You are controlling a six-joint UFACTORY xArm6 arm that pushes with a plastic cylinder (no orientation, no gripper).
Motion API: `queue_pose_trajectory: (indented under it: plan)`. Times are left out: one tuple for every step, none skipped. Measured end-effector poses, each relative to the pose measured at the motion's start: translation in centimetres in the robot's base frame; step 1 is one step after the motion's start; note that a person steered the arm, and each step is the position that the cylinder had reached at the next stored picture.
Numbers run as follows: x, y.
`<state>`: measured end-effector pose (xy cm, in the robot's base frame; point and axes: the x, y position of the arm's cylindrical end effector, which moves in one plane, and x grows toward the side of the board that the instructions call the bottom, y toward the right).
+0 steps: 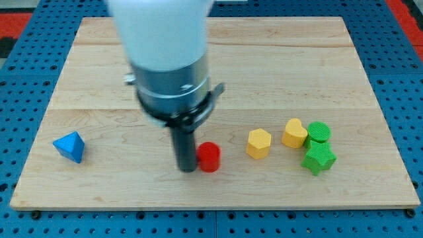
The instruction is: Move the blue triangle into the red circle
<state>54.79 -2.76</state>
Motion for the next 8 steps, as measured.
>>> queue_pose_trajectory:
  plan:
    - [-0.7,3.7]
    - [-0.7,7.0]
    - [2.5,1.2]
    - [7.1,-5.5]
    - [5.0,-18.3]
    - [1.3,-27.5]
    - [-2.3,-24.9]
    - [-4.0,-16.7]
